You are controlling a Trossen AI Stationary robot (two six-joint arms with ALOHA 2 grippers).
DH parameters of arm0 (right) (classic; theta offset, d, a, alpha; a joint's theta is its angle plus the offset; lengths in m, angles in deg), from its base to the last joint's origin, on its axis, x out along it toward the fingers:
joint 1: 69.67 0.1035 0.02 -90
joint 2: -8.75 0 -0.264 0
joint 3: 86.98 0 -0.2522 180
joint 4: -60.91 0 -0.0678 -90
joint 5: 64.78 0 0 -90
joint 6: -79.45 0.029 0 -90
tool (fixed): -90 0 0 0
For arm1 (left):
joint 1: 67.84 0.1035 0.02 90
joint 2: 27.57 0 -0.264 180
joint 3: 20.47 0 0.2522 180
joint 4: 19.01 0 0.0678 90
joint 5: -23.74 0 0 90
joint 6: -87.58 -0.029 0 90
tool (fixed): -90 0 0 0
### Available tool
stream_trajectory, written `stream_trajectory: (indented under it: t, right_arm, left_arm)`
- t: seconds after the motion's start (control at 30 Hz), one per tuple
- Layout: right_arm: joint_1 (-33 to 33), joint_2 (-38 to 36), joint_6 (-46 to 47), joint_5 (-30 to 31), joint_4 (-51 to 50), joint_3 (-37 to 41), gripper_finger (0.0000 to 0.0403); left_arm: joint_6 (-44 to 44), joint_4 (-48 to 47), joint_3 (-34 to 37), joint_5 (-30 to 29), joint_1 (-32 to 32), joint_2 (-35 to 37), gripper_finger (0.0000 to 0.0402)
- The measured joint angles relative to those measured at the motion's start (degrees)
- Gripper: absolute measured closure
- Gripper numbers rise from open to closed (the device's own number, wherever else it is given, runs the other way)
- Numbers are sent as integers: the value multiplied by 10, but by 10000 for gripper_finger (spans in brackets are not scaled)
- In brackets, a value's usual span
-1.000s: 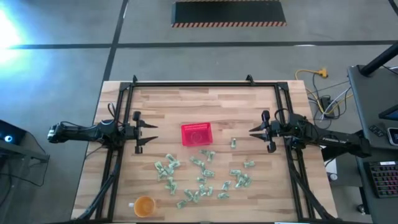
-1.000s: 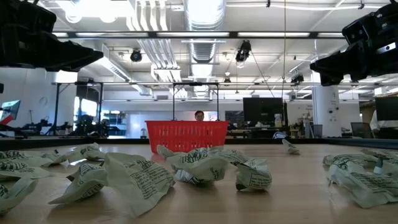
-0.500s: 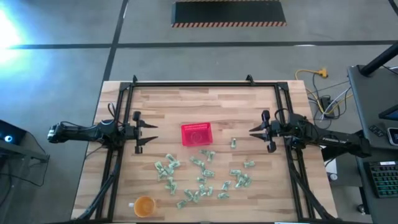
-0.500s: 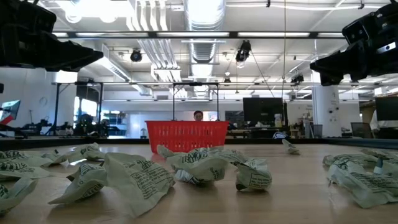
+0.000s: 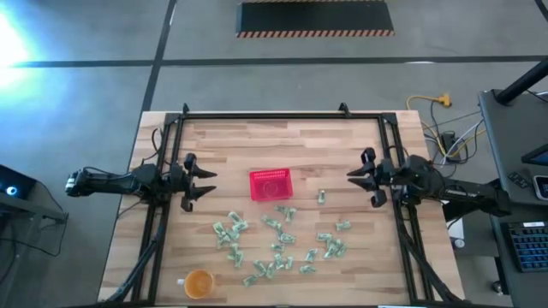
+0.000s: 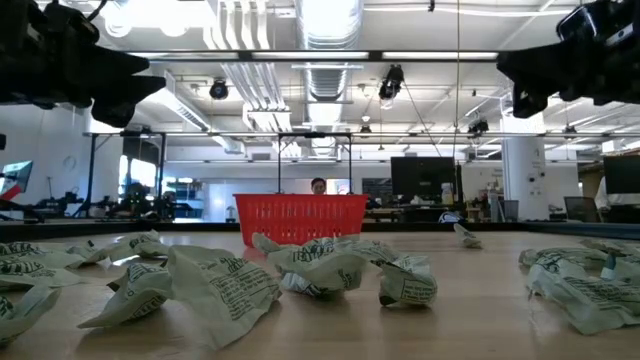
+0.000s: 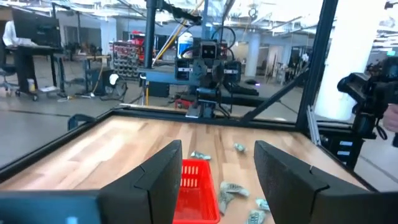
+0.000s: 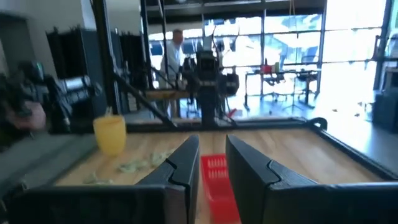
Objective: Pick and place items into bin
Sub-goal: Put the stevia packet into the red bin
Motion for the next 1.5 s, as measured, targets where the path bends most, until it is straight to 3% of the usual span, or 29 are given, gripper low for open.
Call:
stream_trajectory:
  t: [0.1,0.4,0.63,0.77,0.9,1.07,1.3,1.5]
  right_arm:
    - [0,3,29,0,21,0,335]
    - [0,3,-31,-6,37,0,335]
    - [0,11,-26,-6,179,0,335]
    - [0,19,-17,-6,194,-2,335]
    - [0,46,-24,-5,123,-37,335]
    - [14,126,-87,5,-66,-140,335]
    - [28,296,-134,143,-374,-282,332]
    - [29,438,-77,131,-420,-308,297]
  left_arm:
    - [1,1,0,0,0,1,217]
    - [73,8,0,2,0,-3,217]
    - [-12,97,0,-7,0,-15,217]
    - [-46,149,0,-41,0,-18,217]
    - [-50,180,0,-45,0,-18,217]
    - [-110,205,0,-45,0,-18,217]
    - [-137,211,0,-45,0,-19,217]
    - [-150,202,0,-46,0,-21,217]
